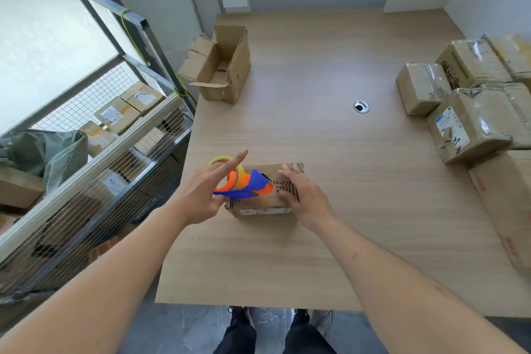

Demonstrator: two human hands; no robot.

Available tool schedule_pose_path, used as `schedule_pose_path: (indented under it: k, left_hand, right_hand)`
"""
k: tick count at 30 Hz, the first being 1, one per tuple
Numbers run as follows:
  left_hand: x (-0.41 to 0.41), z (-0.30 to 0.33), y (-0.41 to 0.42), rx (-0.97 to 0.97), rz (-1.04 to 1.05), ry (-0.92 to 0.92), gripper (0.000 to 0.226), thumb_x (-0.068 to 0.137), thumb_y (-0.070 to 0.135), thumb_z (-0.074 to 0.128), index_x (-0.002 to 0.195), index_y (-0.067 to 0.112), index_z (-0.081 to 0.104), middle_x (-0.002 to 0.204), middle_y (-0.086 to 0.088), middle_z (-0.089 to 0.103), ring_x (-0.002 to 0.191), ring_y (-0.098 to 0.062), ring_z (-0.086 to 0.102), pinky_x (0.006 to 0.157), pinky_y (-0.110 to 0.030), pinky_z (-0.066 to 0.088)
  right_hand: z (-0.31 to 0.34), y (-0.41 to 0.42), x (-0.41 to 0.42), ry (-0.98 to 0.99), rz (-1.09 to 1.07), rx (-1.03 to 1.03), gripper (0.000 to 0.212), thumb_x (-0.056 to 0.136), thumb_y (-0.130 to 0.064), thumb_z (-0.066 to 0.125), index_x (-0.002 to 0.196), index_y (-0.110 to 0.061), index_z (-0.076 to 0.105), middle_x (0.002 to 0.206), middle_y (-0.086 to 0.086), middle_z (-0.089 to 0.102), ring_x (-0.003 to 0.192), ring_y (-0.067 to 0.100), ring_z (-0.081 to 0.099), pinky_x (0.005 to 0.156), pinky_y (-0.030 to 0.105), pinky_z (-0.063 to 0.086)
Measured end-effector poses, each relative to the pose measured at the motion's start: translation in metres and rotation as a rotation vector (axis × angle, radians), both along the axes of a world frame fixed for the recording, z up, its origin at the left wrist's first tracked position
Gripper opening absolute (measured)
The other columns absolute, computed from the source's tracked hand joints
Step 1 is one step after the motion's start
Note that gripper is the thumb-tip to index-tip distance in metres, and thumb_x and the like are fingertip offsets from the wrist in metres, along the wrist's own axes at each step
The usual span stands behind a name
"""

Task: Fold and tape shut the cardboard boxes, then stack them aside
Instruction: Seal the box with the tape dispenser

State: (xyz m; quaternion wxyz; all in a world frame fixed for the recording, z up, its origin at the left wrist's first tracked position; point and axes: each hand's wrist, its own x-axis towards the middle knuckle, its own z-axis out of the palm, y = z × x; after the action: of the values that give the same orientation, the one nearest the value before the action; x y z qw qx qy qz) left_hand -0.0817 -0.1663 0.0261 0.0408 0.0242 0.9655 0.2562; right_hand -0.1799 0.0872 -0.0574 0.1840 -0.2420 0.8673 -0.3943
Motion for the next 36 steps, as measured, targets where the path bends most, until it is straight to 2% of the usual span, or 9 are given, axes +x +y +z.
schedule_pose_path:
  k: [5, 9, 14, 17, 20, 23, 26, 30, 36]
  left_hand:
    - [-0.013, 0.005, 0.0, -0.049, -0.051, -0.107, 0.121, 0.079, 0.0, 0.074, 0.157, 0.055, 0.001, 0.105, -0.008, 0.062, 0.082, -0.028, 0.048, 0.07, -0.039, 0.046]
    - [-0.024, 0.008, 0.005, -0.072, -0.092, -0.164, 0.123, 0.078, -0.001, 0.072, 0.155, 0.06, -0.003, 0.107, -0.009, 0.063, 0.087, -0.03, 0.053, 0.075, -0.048, 0.05]
    - [-0.031, 0.009, 0.006, -0.101, -0.109, -0.208, 0.123, 0.08, 0.001, 0.072, 0.153, 0.062, -0.005, 0.107, -0.007, 0.063, 0.087, -0.028, 0.054, 0.074, -0.045, 0.051]
    - [-0.033, 0.009, 0.005, -0.1, -0.119, -0.216, 0.123, 0.079, -0.001, 0.072, 0.153, 0.062, -0.003, 0.111, -0.004, 0.062, 0.092, -0.028, 0.054, 0.075, -0.045, 0.051]
    - [-0.033, 0.008, 0.007, -0.111, -0.128, -0.21, 0.12, 0.077, 0.0, 0.068, 0.154, 0.06, -0.001, 0.111, 0.005, 0.054, 0.098, -0.027, 0.05, 0.09, -0.047, 0.049]
    - [-0.033, 0.005, 0.015, -0.212, -0.114, -0.184, 0.106, 0.083, 0.034, 0.073, 0.154, 0.062, -0.001, 0.118, 0.011, 0.05, 0.113, -0.021, 0.05, 0.121, -0.053, 0.025]
    - [-0.033, -0.005, 0.026, -0.313, -0.094, -0.097, 0.085, 0.091, 0.061, 0.061, 0.151, 0.067, 0.001, 0.116, 0.006, 0.051, 0.11, -0.023, 0.053, 0.12, -0.055, 0.025]
    - [-0.026, -0.016, 0.03, -0.38, -0.086, -0.025, 0.074, 0.101, 0.045, 0.053, 0.15, 0.067, 0.003, 0.114, -0.003, 0.047, 0.109, -0.029, 0.05, 0.12, -0.054, 0.021]
    - [-0.027, -0.027, 0.032, -0.472, -0.045, 0.037, 0.087, 0.098, 0.03, 0.063, 0.153, 0.064, 0.004, 0.115, -0.009, 0.048, 0.107, -0.034, 0.05, 0.12, -0.061, 0.025]
  right_hand:
    - [0.005, -0.003, -0.004, -0.08, -0.04, -0.059, 0.038, 0.104, -0.017, 0.056, 0.139, -0.031, 0.058, 0.16, -0.011, 0.041, 0.154, 0.006, 0.019, 0.121, 0.031, 0.029]
    - [0.016, -0.003, -0.009, -0.112, -0.027, -0.062, 0.039, 0.103, -0.018, 0.057, 0.136, -0.037, 0.06, 0.158, -0.004, 0.045, 0.153, 0.012, 0.026, 0.117, 0.035, 0.035]
    - [0.026, -0.009, -0.013, -0.044, 0.045, 0.047, 0.034, 0.1, -0.007, 0.055, 0.122, -0.027, 0.072, 0.16, 0.003, 0.042, 0.155, 0.021, 0.023, 0.114, 0.037, 0.036]
    - [0.027, -0.013, -0.014, -0.009, 0.014, 0.061, 0.019, 0.101, -0.017, 0.062, 0.113, -0.021, 0.076, 0.157, 0.004, 0.047, 0.153, 0.023, 0.028, 0.111, 0.037, 0.039]
    - [0.024, -0.016, -0.013, 0.0, -0.015, 0.067, 0.014, 0.1, -0.023, 0.065, 0.106, -0.02, 0.076, 0.155, 0.001, 0.049, 0.152, 0.023, 0.031, 0.106, 0.037, 0.043]
    - [0.023, -0.017, -0.014, -0.027, -0.069, 0.013, 0.012, 0.098, -0.027, 0.068, 0.102, -0.018, 0.075, 0.154, 0.001, 0.051, 0.152, 0.02, 0.032, 0.107, 0.036, 0.042]
    - [0.018, -0.017, -0.017, -0.05, -0.12, -0.004, 0.008, 0.096, -0.026, 0.07, 0.099, -0.021, 0.075, 0.15, 0.0, 0.055, 0.149, 0.017, 0.036, 0.107, 0.035, 0.043]
    - [0.019, -0.021, -0.022, -0.059, -0.179, 0.024, 0.008, 0.094, -0.025, 0.068, 0.092, -0.025, 0.076, 0.141, -0.004, 0.063, 0.137, 0.014, 0.052, 0.099, 0.033, 0.048]
    - [0.021, -0.015, -0.032, -0.089, -0.232, -0.064, 0.01, 0.089, -0.011, 0.072, 0.081, -0.016, 0.077, 0.114, 0.001, 0.076, 0.12, 0.015, 0.065, 0.098, 0.026, 0.047]
